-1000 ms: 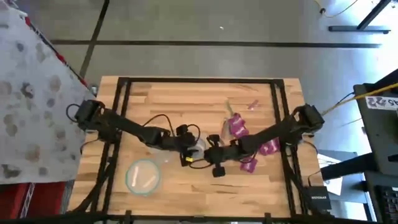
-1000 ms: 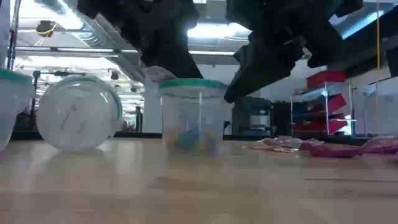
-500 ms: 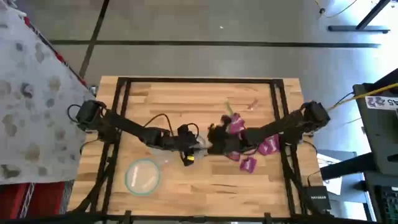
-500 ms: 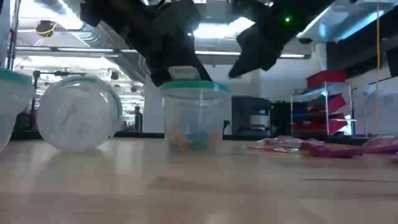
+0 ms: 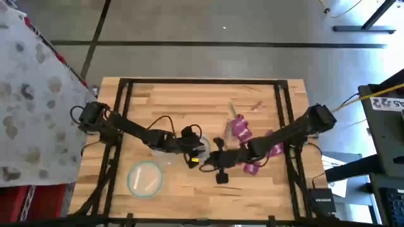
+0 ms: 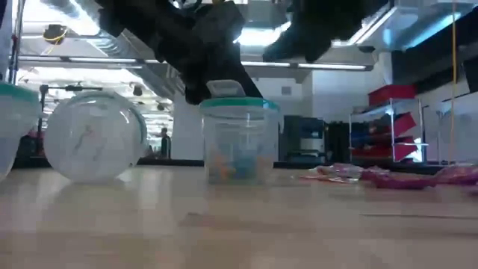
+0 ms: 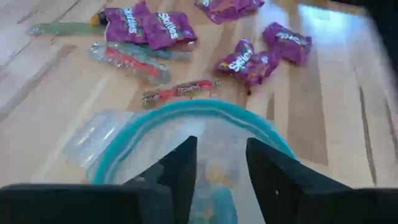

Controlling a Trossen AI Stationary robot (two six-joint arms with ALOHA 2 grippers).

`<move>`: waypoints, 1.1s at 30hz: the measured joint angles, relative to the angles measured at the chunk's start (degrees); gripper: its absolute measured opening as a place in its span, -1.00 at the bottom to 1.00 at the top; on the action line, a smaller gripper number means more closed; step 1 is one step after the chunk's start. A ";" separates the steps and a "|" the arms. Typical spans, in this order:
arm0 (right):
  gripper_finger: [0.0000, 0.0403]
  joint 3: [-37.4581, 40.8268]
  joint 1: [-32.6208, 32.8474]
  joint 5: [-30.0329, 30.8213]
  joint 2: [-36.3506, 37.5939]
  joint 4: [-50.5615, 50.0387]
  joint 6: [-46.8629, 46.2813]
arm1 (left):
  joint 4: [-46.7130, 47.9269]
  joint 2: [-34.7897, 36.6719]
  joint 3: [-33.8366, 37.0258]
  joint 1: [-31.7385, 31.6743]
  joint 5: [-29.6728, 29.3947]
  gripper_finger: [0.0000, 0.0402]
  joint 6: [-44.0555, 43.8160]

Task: Sort candy
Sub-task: Close the top small transparent bin

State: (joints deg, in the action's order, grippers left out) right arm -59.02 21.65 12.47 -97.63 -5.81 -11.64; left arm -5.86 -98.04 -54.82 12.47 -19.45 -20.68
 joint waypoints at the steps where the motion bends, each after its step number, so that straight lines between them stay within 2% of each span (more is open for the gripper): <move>1: -1.00 0.00 -0.06 -0.04 -0.56 -0.13 -0.02 | 0.37 0.42 -0.55 0.27 0.31 -0.38 0.06; 6: -1.00 -0.04 -0.01 1.11 -2.38 -0.84 -0.06 | 2.27 3.29 -3.58 1.35 0.78 -0.38 3.37; 11: -1.00 -0.04 -0.79 6.39 -2.51 -2.42 -0.31 | 13.44 2.56 -3.79 1.12 2.67 -0.38 2.86; 17: -1.00 -0.06 -2.18 9.33 -2.15 -5.85 -0.30 | 12.64 0.59 -4.16 0.48 3.08 -0.40 1.52; 23: -1.00 0.00 -3.51 24.20 -0.03 -13.92 -3.34 | 10.74 0.32 -4.10 0.46 3.46 -0.54 1.54; 25: -1.00 -0.09 -3.40 25.73 1.81 -14.69 -3.36 | 10.78 0.30 -4.10 0.28 2.86 -0.58 1.28; 27: -1.00 -0.09 -2.95 22.41 3.41 -14.44 -3.21 | 11.01 0.30 -4.10 0.07 2.80 -0.61 0.29; 33: -1.00 -0.09 -2.52 3.95 4.99 -8.19 -1.69 | 11.11 0.30 -4.10 -0.15 2.67 -0.62 0.33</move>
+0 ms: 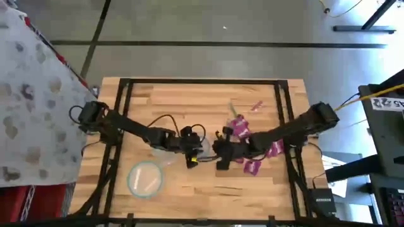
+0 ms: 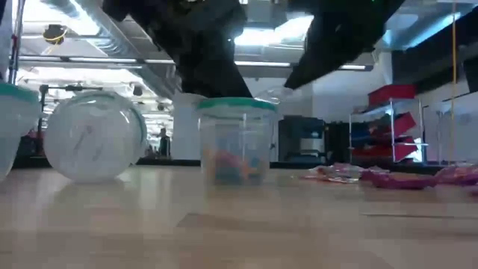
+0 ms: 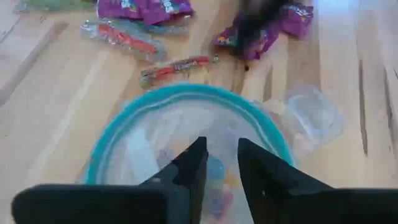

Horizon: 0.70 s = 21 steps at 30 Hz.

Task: Sort candy
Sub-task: Close the top small transparent bin

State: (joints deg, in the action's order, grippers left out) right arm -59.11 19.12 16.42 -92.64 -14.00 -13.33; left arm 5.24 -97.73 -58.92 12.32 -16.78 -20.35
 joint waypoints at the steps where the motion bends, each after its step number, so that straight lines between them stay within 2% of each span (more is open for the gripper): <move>1: -1.00 0.00 -0.05 -2.45 -0.32 0.95 0.04 | 0.07 0.00 0.00 0.00 -0.03 -0.62 -0.01; 4: -1.00 0.00 -0.53 -6.23 -1.84 1.54 0.02 | 0.27 0.02 0.00 0.00 -0.11 -0.63 -0.08; 8: -1.00 0.02 -0.93 -6.86 -4.37 2.32 -0.14 | 0.23 -0.38 -0.02 -0.04 -0.14 -0.63 0.02; 13: -1.00 0.02 -1.32 -1.99 -7.61 5.16 0.11 | 0.36 -1.96 -0.04 -0.36 0.69 -0.70 -0.11; 21: -1.00 0.01 -1.82 1.86 -8.74 7.32 -0.15 | -0.52 -3.22 -0.11 -0.96 1.58 -0.83 -0.74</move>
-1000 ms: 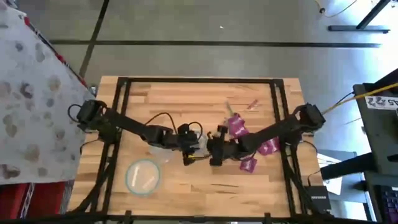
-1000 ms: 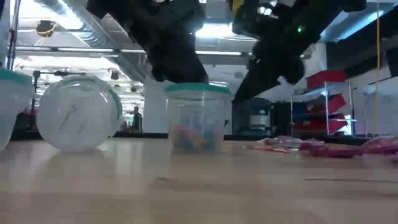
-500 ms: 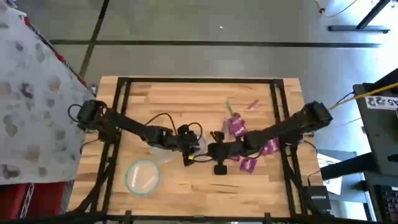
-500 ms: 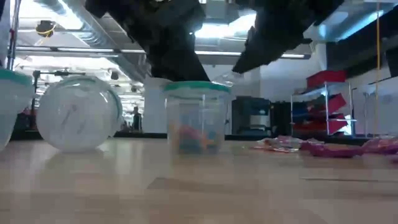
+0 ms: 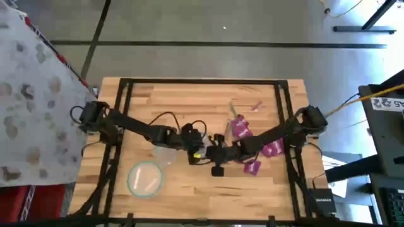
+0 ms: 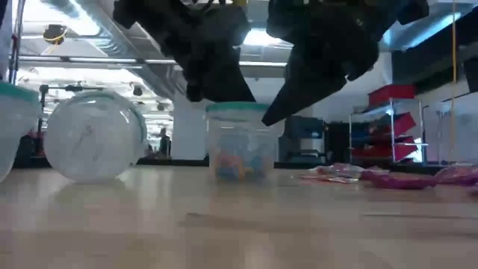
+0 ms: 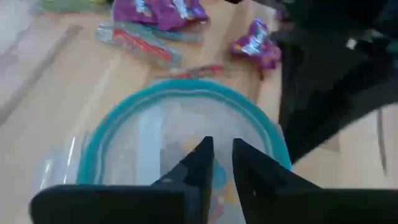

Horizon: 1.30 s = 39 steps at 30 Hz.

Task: Sort candy
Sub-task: Close the top small transparent bin

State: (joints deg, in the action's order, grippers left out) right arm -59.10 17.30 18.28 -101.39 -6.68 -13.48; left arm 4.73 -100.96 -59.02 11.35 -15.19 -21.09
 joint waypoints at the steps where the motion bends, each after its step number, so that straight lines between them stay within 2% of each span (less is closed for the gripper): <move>1: -1.00 0.02 0.00 0.37 0.16 -0.30 0.07 | -0.04 -0.03 0.00 0.00 0.02 -0.85 -0.05; 8: -1.00 0.08 -0.26 2.42 -0.03 -0.66 -1.25 | -0.17 -0.03 0.04 0.00 1.45 -0.92 -0.75; 13: -1.00 0.21 -1.04 10.10 -0.15 -1.91 -4.30 | 0.07 -0.01 0.13 -0.02 1.74 -0.96 -0.87; 16: -1.00 0.03 -1.57 13.32 0.06 -1.55 -3.41 | -0.59 -0.21 0.13 0.24 4.81 -0.97 -1.55; 23: -1.00 0.10 -1.73 18.14 3.02 -11.82 -2.89 | -0.19 -0.26 0.22 0.27 3.83 -0.97 -1.81; 26: -1.00 0.05 -1.65 18.21 6.50 -13.03 -2.78 | 1.41 -0.73 0.60 0.18 2.69 -0.97 -0.81; 34: -1.00 -0.02 4.56 15.47 12.95 -13.15 -0.37 | -0.29 0.33 0.37 1.73 -5.01 -0.98 2.08; 39: -0.98 -0.01 8.43 9.12 13.25 -15.21 1.37 | -1.17 4.20 0.14 3.44 -7.17 -0.97 2.13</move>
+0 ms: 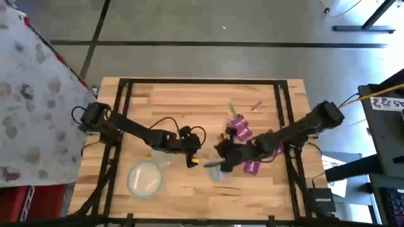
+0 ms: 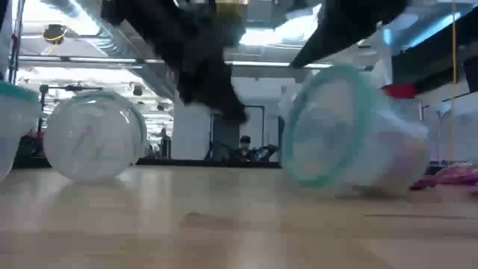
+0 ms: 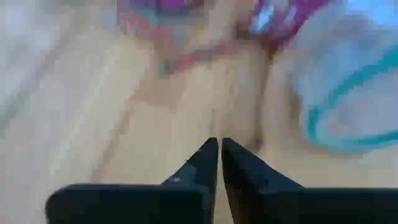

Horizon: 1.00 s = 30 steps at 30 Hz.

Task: Sort candy
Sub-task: Close the top small transparent bin

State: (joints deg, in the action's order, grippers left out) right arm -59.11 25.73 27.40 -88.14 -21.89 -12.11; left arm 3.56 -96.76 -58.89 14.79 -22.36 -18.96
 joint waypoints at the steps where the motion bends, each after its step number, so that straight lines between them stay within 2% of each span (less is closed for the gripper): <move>1: -0.95 0.00 0.55 -0.45 0.00 -1.08 0.23 | 0.02 0.12 0.02 0.45 0.22 -0.97 -0.01; 4: -0.78 -0.27 1.64 -1.05 0.21 -7.37 0.51 | -0.81 0.15 0.17 2.17 2.47 -0.97 -0.09; 8: -0.37 -2.56 2.33 -3.27 1.50 -19.24 0.57 | -3.31 0.38 0.12 4.56 4.66 -0.97 -0.67; 13: 0.16 -3.74 2.43 -13.65 1.58 -31.37 0.58 | -5.42 0.36 0.12 7.00 8.26 -0.97 -1.66; 16: 0.41 -3.74 2.94 -22.47 1.53 -32.21 1.20 | -9.08 -0.57 0.07 8.20 11.47 -0.97 -1.70; 18: 0.54 -3.74 4.21 -23.95 1.53 -30.72 3.82 | -11.84 -2.01 0.06 8.83 13.65 -0.97 -1.85; 22: 0.67 -3.78 6.82 -21.11 1.25 -26.26 9.25 | -17.17 -6.47 0.04 8.87 16.38 -0.97 -2.41; 28: 0.69 -3.78 6.81 -20.24 -3.36 -19.83 14.38 | -23.02 -11.68 0.06 7.86 16.25 -0.97 -3.37; 30: 0.69 -3.78 6.83 -18.11 -5.54 -18.11 16.93 | -24.36 -12.68 0.06 7.36 16.25 -0.97 -3.50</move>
State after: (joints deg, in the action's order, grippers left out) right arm -62.89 32.56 9.29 -93.68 -40.00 4.82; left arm -20.80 -109.44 -58.83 22.15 -6.11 -22.46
